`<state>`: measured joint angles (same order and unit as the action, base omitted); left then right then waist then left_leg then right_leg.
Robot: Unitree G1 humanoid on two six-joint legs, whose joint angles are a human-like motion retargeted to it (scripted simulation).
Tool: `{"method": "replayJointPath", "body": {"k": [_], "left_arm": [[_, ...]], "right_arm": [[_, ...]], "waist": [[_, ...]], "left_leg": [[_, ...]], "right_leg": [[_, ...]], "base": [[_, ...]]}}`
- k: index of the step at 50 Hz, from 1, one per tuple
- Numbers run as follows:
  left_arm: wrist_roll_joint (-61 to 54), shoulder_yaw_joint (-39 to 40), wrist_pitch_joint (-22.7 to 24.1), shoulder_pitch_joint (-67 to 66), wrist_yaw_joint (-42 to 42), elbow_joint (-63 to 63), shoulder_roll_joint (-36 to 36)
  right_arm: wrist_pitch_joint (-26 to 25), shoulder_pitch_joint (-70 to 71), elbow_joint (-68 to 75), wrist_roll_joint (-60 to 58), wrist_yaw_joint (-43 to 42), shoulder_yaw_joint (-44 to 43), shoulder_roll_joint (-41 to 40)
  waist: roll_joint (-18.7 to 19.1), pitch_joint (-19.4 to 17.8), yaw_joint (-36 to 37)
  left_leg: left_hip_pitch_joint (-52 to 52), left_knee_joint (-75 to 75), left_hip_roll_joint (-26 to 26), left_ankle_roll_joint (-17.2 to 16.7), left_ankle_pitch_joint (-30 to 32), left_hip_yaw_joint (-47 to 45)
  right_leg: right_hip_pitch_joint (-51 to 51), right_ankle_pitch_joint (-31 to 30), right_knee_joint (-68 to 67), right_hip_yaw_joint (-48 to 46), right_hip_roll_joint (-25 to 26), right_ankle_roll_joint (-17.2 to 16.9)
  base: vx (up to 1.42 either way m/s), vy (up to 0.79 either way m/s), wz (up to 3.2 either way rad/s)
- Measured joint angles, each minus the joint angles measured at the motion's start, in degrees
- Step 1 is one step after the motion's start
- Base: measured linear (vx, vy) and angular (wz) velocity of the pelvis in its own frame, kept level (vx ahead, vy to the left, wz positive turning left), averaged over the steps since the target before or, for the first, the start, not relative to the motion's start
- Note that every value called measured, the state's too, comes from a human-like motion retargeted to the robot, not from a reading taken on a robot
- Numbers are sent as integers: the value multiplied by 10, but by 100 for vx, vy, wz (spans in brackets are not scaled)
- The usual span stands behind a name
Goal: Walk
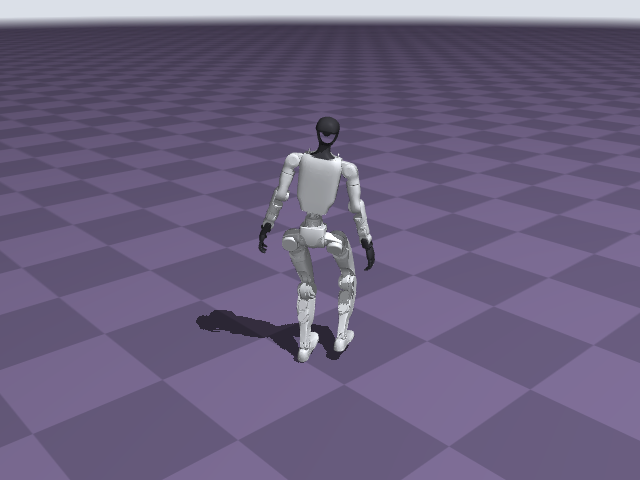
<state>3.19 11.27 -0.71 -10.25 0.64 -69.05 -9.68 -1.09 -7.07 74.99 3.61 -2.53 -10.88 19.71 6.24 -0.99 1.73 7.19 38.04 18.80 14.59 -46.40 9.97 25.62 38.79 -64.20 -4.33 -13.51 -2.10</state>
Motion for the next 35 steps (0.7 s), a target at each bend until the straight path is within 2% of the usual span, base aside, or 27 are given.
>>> {"method": "replayJointPath", "body": {"k": [6,11,15,20,25,31,35], "left_arm": [[9,-7,0,11,2,7,-11],[8,-9,0,23,8,11,-23],[6,-13,1,32,15,12,-32],[3,-18,0,31,24,12,-34],[0,-22,-3,41,26,-7,-37],[0,-45,-3,48,13,-28,-33],[5,-69,1,47,-3,-26,-31]], "right_arm": [[-12,-1,15,14,6,-1,3],[-16,0,21,25,13,4,2],[-17,2,20,32,17,13,-2],[-13,-2,9,30,16,30,-11],[-9,12,0,17,18,53,-18],[-1,36,-15,-3,26,90,-14],[3,51,-30,-12,32,111,-3]], "waist": [[10,12,1],[0,28,4],[-21,32,1],[-44,25,-1],[-21,5,-9],[49,27,-4],[59,34,9]], "left_leg": [[-51,-37,-8,2,-13,59],[-85,-57,-8,3,-23,96],[-129,-73,-1,4,-29,124],[-189,-60,1,-6,-36,133],[-228,28,-65,-53,-36,120],[-150,208,-202,-135,11,85],[-75,302,-267,-154,60,40]], "right_leg": [[58,-26,185,45,62,-39],[82,-54,284,105,96,-64],[87,-69,287,154,111,-76],[85,-63,190,191,136,-76],[26,-64,147,152,186,-46],[-4,-71,190,72,262,0],[-30,-71,231,47,269,13]], "base": [[40,-9,67],[33,-11,58],[32,-12,55],[35,-11,47],[38,-10,46],[33,-9,49],[25,-9,53]]}}
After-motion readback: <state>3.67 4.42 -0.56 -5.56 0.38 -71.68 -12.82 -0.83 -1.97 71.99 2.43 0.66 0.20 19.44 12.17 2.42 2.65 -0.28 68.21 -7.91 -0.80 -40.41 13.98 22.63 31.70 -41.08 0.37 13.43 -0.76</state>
